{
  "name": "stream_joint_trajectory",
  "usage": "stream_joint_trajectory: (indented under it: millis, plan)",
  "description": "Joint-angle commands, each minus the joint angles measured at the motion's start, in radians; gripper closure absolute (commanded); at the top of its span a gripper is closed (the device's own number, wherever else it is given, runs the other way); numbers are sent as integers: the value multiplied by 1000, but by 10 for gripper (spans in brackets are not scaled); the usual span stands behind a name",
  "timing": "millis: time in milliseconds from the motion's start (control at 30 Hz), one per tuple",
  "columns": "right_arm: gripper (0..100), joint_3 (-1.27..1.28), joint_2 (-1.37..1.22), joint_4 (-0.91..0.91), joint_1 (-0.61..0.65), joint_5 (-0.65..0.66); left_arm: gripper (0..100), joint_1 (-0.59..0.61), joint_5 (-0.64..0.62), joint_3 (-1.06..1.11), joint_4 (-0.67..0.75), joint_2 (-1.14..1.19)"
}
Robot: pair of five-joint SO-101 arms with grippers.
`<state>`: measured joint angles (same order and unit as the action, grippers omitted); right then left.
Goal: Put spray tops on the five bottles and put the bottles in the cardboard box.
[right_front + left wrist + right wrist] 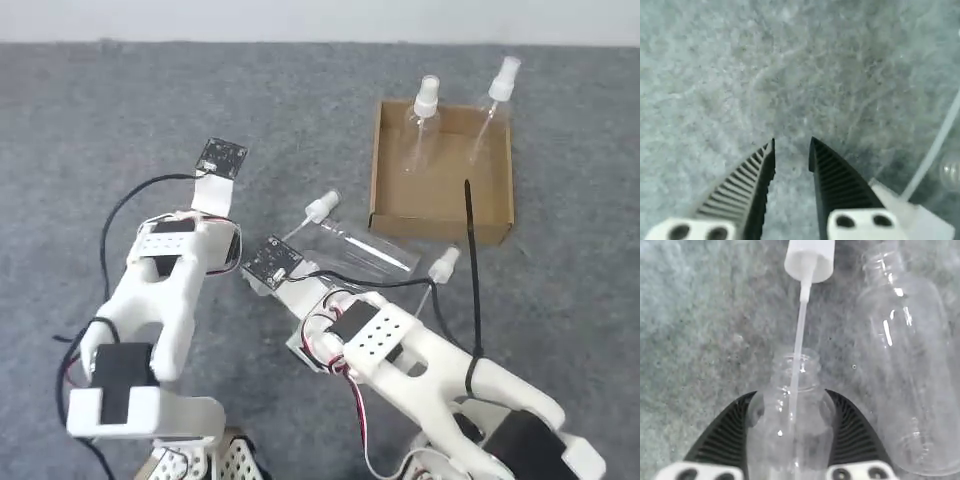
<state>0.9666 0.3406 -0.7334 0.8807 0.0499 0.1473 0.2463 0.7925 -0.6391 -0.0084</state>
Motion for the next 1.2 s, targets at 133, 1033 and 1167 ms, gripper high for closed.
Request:
stream_joint_trajectory:
  millis: [133,1033,1167]
  plan:
    - [993,-5,53,28,-2,9,902,-106,71,59,-69,-132]
    - [993,-5,53,28,2,8,898,-195,-44,82,-342,-525]
    - [993,-3,53,27,2,8,896,-195,-133,88,-293,-437]
